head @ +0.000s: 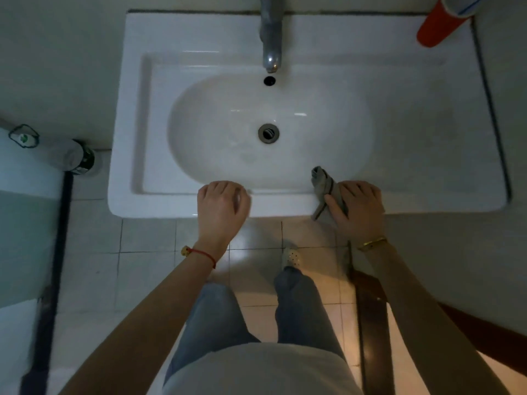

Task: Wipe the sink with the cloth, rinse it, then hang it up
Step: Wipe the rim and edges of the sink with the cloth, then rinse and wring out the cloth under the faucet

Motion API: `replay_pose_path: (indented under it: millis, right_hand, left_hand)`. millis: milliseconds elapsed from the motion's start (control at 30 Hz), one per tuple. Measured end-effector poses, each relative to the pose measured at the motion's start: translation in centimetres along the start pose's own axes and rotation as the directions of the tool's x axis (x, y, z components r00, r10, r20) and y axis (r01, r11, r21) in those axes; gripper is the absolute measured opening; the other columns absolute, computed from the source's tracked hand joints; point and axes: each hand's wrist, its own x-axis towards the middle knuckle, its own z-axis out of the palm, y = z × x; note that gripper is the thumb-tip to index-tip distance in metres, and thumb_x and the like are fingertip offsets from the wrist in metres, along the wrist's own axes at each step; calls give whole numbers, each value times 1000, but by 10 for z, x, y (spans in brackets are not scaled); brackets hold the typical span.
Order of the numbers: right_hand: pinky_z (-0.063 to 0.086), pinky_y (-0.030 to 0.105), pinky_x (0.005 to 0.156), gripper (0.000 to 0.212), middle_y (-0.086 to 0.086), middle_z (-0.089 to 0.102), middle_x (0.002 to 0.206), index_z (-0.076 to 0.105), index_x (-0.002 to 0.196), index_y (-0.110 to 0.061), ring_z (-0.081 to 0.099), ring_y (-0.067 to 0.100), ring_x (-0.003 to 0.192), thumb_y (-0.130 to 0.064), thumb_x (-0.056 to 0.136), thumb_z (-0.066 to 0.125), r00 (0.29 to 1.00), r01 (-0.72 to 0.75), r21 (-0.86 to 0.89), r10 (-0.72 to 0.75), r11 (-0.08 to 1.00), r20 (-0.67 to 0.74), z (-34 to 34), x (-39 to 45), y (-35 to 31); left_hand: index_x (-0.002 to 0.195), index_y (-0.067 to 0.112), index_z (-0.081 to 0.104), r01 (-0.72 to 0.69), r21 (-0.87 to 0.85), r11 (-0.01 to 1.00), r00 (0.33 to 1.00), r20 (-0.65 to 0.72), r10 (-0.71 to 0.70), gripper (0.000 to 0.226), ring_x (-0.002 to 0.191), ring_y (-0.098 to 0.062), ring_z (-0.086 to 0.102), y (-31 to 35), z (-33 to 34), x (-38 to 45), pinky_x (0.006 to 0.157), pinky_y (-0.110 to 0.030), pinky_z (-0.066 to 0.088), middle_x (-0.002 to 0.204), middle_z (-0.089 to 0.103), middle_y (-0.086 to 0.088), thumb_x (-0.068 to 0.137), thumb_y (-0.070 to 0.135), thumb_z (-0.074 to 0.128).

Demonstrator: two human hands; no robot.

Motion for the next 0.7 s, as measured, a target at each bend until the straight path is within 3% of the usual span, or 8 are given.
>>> replay_pose_path:
  millis: [167, 300, 467, 600, 700]
  right_hand:
    - [38, 35, 65, 43, 8, 60, 74, 55, 77, -12, 55, 27, 71, -46, 96, 40, 981, 17, 219, -59, 976, 187, -8, 24, 20]
    - [42, 33, 61, 34, 3, 58, 80, 56, 88, -15, 54, 20, 72, -48, 95, 49, 957, -130, 383, 15, 915, 290, -9, 52, 24]
    - [50, 32, 70, 29, 3, 65, 87, 63, 98, -18, 61, 18, 78, -46, 88, 64, 954, -251, 510, 121, 823, 275, 1, 108, 1]
    - [43, 28, 66, 24, 0, 61, 80, 59, 88, -22, 59, 18, 75, -46, 87, 63, 949, -264, 525, 121, 809, 292, 11, 159, -21]
    - [42, 23, 69, 24, -3, 61, 80, 60, 89, -21, 59, 16, 77, -44, 86, 66, 936, -314, 551, 157, 773, 314, 17, 191, -35]
  left_hand:
    - [84, 15, 71, 91, 19, 996, 996, 16, -91, 22, 80, -21, 64, 20, 5, 7, 83, -34, 44, 82, 72, 0, 90, 27, 54]
    - [91, 11, 73, 91, 8, 996, 996, -12, -91, 24, 82, -24, 67, 31, 2, 25, 79, -34, 48, 88, 74, -4, 91, 27, 54]
    - [103, 10, 72, 72, -65, 995, 989, -125, -80, 26, 89, -25, 66, 42, -16, 91, 79, -36, 53, 98, 74, -6, 95, 28, 56]
    - [111, 12, 70, 50, -186, 981, 981, -175, -84, 30, 100, -20, 63, 58, -35, 164, 86, -28, 48, 109, 72, -3, 96, 34, 55]
    - [117, 13, 66, 29, -331, 943, 986, -143, -81, 34, 97, -14, 63, 69, -43, 215, 82, -24, 49, 109, 70, -1, 95, 38, 57]
